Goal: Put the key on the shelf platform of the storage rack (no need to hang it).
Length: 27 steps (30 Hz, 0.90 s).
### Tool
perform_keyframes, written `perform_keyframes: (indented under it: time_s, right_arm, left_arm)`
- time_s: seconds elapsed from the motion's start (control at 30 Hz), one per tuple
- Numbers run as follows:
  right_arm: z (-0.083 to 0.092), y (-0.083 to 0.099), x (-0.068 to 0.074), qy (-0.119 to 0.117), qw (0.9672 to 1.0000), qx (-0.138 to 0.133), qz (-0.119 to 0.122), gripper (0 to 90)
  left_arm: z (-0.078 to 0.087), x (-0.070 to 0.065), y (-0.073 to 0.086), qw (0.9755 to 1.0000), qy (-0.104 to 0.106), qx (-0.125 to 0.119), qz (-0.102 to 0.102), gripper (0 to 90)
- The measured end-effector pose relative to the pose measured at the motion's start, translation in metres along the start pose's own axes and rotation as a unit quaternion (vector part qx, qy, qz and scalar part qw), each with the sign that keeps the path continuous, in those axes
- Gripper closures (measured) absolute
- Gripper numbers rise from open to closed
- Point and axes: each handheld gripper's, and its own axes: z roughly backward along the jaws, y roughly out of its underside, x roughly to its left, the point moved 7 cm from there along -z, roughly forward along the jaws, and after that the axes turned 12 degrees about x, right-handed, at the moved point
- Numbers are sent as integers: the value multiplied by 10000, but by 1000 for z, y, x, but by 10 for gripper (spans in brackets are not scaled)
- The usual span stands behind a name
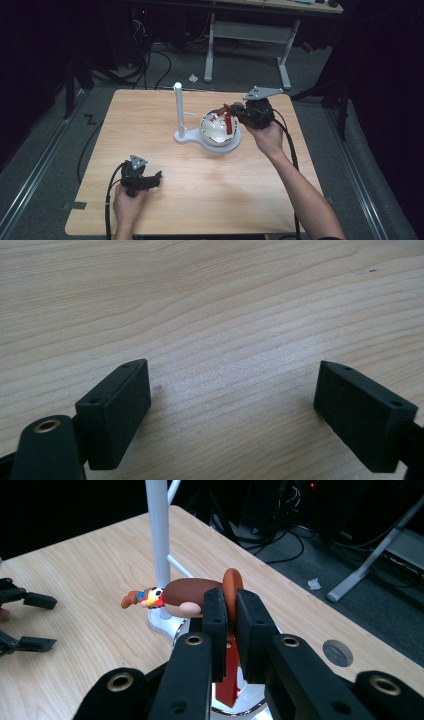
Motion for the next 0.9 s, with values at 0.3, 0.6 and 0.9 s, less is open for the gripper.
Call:
perform_keyframes:
  time_s: [0.3,0.6,0.9]
  right_arm:
    - [-22,4,-7,46,9998,146,-142,840]
    - [-37,15,-12,53,9990,255,-352,840]
    - [-49,24,-15,21,9983,353,-457,840]
  left_arm:
    - [0,1,0,10000,1,-17,-72,154]
    - [0,1,0,10000,9,-4,-62,154]
    - [0,1,0,10000,10,-4,-63,154]
